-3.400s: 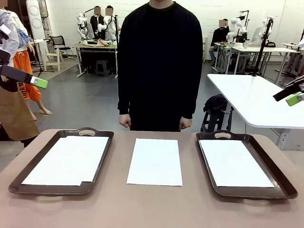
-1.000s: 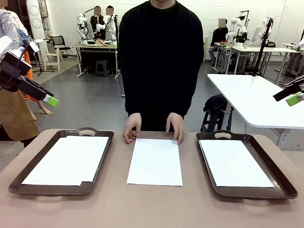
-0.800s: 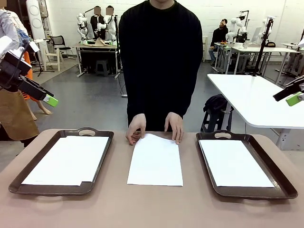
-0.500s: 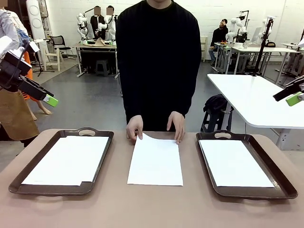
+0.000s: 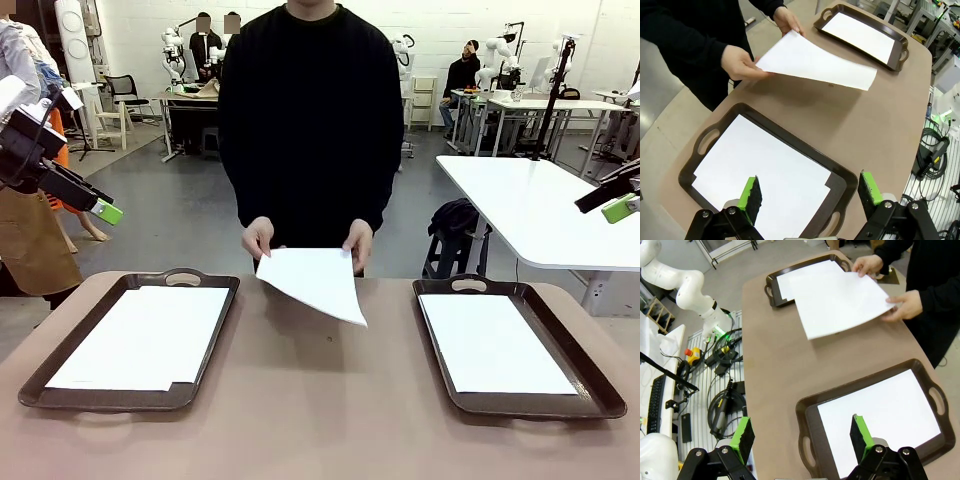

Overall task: Sort the A4 documents.
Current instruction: Receive the A4 Paper.

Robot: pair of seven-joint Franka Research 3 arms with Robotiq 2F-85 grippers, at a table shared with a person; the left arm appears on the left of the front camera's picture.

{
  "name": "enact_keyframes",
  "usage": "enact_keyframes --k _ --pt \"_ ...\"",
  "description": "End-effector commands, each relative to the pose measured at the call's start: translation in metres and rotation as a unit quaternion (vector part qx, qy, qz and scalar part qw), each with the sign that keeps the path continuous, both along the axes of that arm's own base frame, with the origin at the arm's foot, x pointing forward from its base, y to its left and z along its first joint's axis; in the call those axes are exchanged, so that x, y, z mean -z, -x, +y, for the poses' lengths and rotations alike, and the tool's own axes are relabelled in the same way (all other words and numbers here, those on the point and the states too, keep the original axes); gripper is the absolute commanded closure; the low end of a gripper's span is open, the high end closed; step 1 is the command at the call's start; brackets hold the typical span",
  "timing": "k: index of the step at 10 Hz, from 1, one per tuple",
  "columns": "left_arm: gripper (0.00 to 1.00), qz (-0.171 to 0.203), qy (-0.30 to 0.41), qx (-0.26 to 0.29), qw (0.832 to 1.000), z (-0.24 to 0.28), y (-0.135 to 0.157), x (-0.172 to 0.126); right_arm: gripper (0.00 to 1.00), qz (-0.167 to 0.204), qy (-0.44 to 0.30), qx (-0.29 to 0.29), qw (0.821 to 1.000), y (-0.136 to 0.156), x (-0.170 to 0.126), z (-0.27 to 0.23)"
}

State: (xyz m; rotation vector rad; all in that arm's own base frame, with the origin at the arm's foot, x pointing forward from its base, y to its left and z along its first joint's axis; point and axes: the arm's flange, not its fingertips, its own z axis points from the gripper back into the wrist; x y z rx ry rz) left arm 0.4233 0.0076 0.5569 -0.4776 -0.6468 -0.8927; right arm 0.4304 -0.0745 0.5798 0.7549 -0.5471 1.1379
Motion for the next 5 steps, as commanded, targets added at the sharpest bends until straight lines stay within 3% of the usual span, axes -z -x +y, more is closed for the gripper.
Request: enact_keyframes --k 1,5 --pt "0.00 -0.002 -0.004 -0.001 1.000 -0.0005 0.0006 -0.0012 0.00 -0.001 -0.001 -0.001 1.000 0.0006 -0.0005 0.0008" --pt "0.00 -0.002 -0.004 -0.001 1.000 -0.0005 0.0006 -0.0012 0.00 -0.001 -0.001 -0.001 1.000 0.0006 -0.0005 0.0008"
